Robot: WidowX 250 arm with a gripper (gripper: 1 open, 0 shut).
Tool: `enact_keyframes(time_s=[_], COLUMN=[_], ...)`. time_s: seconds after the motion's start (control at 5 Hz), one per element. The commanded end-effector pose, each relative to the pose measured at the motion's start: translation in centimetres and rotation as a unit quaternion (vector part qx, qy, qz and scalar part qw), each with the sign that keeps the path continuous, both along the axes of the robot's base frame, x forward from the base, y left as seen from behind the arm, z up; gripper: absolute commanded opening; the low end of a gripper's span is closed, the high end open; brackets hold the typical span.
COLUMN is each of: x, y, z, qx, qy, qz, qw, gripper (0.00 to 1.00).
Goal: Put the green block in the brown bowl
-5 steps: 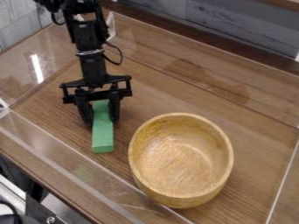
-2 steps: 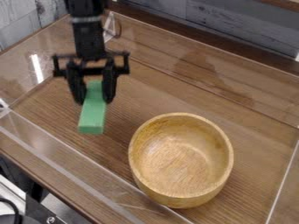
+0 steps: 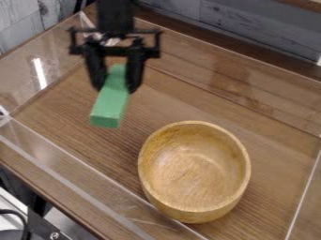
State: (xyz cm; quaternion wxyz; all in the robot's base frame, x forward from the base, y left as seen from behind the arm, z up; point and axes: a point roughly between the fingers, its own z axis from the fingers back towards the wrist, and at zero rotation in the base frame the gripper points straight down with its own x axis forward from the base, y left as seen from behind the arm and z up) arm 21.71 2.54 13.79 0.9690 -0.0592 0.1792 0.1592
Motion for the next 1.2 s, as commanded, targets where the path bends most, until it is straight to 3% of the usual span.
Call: enact_keyframes(time_s=[0.0,0.2,0.4,0.6,0.8,1.0], x=[-0.2,-1.2,-1.2,-2.3,-2.7,-2.9], y=[-4.2,-9.2,-11.1,-13.7,-14.4,-13.8], z=[2.1,1.6,1.1,-0.8,-2.1,-2.2], qx=[0.0,-0.004,-0.003,-0.006,-0.007,-0.007], qy=[-0.035,-0.043,-0.051,-0.058,-0.066,-0.073], qz=[-0.051,-0.088,-0.087,-0.1,-0.095,-0.093], qw=[0.9981,0.9952,0.9949,0.9933,0.9932,0.993], gripper=[0.0,0.0,0.0,0.0,0.0,0.0])
